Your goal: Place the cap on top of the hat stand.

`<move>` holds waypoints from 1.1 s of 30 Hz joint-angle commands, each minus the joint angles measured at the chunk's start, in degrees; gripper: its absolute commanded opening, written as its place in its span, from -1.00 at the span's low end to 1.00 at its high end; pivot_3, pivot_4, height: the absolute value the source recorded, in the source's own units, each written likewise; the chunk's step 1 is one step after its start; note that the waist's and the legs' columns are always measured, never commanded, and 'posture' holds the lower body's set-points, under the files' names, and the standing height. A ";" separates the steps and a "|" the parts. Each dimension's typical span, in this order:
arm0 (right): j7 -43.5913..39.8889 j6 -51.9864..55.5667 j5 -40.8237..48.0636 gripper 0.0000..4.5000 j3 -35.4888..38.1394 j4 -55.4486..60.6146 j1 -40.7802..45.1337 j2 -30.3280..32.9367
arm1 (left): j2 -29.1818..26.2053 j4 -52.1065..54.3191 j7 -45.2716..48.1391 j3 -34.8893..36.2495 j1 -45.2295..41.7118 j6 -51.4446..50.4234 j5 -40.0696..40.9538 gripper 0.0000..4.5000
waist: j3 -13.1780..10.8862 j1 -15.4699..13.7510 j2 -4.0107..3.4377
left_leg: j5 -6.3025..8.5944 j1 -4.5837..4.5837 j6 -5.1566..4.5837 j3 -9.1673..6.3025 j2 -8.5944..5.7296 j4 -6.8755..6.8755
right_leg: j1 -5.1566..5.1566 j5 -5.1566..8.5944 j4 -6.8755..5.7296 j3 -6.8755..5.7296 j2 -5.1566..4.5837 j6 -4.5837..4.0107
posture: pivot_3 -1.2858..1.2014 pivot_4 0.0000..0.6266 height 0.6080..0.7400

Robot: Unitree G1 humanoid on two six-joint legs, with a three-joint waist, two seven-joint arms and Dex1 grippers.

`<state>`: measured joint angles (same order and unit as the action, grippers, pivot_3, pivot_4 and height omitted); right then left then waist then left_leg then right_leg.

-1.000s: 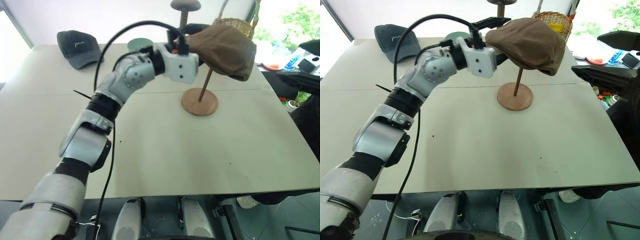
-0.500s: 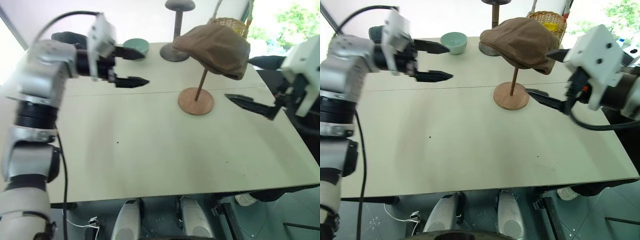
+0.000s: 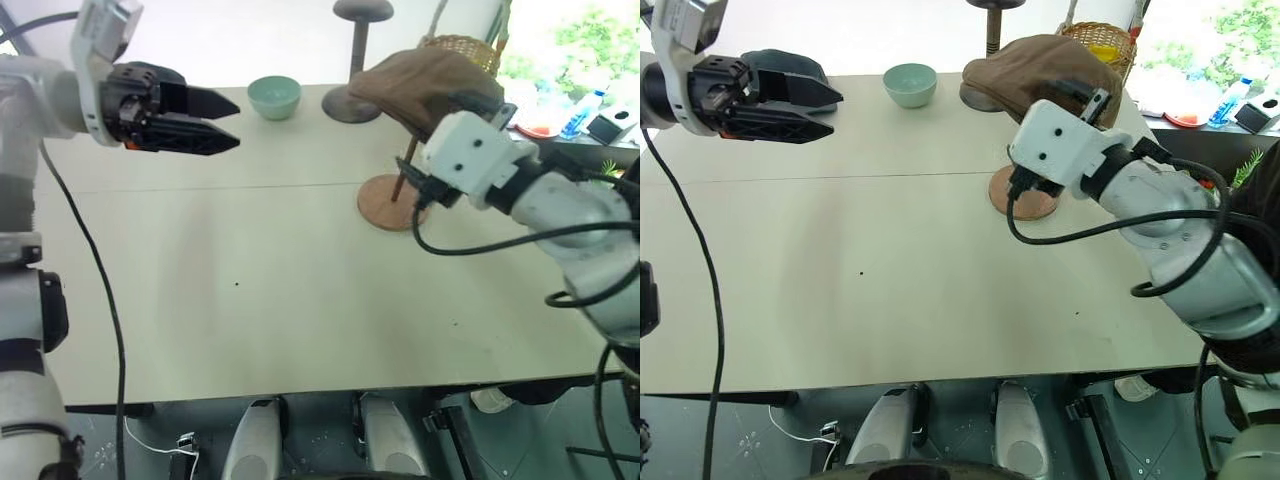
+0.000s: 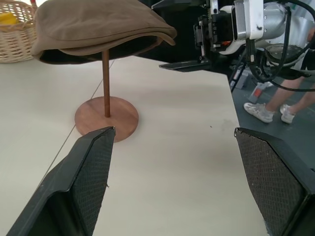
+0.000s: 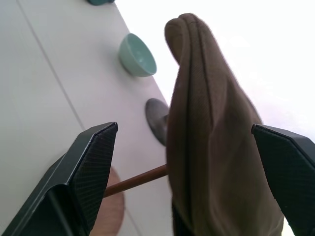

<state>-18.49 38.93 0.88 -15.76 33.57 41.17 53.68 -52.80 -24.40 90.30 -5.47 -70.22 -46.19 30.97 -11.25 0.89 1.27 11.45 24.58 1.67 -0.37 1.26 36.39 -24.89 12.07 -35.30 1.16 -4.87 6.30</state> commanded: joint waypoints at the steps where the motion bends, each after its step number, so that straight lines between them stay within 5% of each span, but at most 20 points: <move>1: 2.51 -4.60 -9.80 1.00 -3.33 -3.57 2.75 -3.06 | -0.67 0.30 0.32 2.19 -1.99 -0.21 -0.12 0.80 | 0.00 0.06 0.00 | 0.00 0.00 0.00 0.00 0.00 -0.01 | -0.01 0.00 0.00 0.00 0.01 0.00 | 0.03 -0.52 1.00; 7: 5.48 -12.36 -20.44 0.88 -5.35 -13.92 4.67 -9.95 | -0.02 0.84 -0.75 2.80 -2.36 -0.07 -0.27 0.81 | 0.00 0.08 0.00 | 0.00 0.00 0.00 0.00 0.02 -0.02 | -0.03 -0.01 -0.03 0.01 0.03 0.01 | 0.03 -0.52 1.00; 9: 5.58 -14.35 -22.25 0.60 -4.46 -15.29 4.43 -11.04 | 0.42 0.18 -1.66 3.23 -3.10 -0.02 -0.33 0.81 | -0.01 0.00 0.00 | 0.00 0.01 0.00 -0.01 0.02 -0.02 | -0.03 -0.01 -0.03 0.01 0.03 0.02 | 0.03 -0.52 1.00; 16: 3.89 -18.28 -24.84 -0.97 -0.35 -13.88 3.14 -13.04 | 0.47 -0.28 -3.33 4.63 -2.83 1.05 -0.88 0.81 | -0.01 0.17 0.00 | 0.00 -0.02 -0.01 -0.02 0.03 -0.06 | -0.03 -0.04 -0.07 0.01 0.06 0.07 | 0.03 -0.52 1.00; 24: -0.80 -32.38 -20.33 -0.97 7.99 -14.98 3.78 -9.51 | 0.04 -1.16 -5.79 7.55 -3.82 0.26 -0.12 0.81 | -0.01 0.17 0.00 | 0.00 -0.02 -0.01 -0.01 0.07 -0.07 | -0.06 -0.11 -0.09 0.01 0.10 0.19 | 0.03 -0.52 1.00; 33: -3.38 -69.91 -15.32 -0.97 9.78 -40.35 8.90 -3.91 | 0.04 0.19 -8.34 9.64 -3.17 0.13 0.26 0.81 | -0.01 0.34 0.01 | 0.00 -0.05 -0.01 0.00 0.07 -0.07 | -0.02 -0.05 -0.05 0.02 0.11 0.09 | 0.03 -0.52 1.00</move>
<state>-21.91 -24.22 -16.31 -8.21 -4.05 47.80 48.71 -51.75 -25.99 82.58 1.53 -72.30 -45.99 30.54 -11.26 1.23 1.28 11.45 24.52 1.67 -0.38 1.33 36.30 -24.91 11.98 -35.34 1.19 -4.76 6.45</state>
